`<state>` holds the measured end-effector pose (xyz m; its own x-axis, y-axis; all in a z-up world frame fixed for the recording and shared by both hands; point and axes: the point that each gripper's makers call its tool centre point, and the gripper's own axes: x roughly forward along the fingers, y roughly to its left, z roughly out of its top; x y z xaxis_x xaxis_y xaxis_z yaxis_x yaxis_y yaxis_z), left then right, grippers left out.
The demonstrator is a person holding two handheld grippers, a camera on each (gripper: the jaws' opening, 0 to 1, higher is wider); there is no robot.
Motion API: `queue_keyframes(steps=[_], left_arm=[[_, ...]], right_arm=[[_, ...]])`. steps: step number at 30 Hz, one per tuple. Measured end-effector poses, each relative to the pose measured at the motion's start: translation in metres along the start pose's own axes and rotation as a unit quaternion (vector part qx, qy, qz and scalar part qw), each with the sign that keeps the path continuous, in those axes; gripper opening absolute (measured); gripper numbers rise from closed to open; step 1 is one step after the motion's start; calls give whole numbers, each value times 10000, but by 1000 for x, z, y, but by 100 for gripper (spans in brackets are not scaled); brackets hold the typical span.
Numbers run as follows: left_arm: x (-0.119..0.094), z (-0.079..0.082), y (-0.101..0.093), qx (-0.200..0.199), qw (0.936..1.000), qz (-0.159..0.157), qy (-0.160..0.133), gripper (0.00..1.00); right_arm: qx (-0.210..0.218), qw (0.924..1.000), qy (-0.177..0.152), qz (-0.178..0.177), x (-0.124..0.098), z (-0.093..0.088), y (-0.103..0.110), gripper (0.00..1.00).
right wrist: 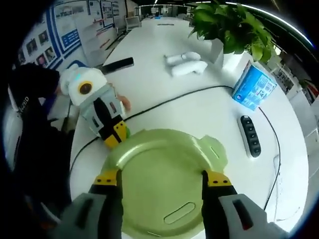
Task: Pick up the tomato from the tabletop place it into the food storage container close the lid and lock the latches
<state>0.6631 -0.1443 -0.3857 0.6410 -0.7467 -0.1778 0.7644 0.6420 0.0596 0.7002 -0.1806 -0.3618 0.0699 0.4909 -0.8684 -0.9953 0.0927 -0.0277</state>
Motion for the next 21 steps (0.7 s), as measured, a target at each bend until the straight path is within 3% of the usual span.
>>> queue_keyframes(steps=[12, 21], left_arm=[[0, -2, 0, -34, 10000, -8, -9, 0], [1, -1, 1, -170, 9999, 5, 17, 0]], right_arm=[[104, 9999, 56, -86, 3, 2, -3, 56], [300, 9988, -343, -204, 2, 3, -6, 55]])
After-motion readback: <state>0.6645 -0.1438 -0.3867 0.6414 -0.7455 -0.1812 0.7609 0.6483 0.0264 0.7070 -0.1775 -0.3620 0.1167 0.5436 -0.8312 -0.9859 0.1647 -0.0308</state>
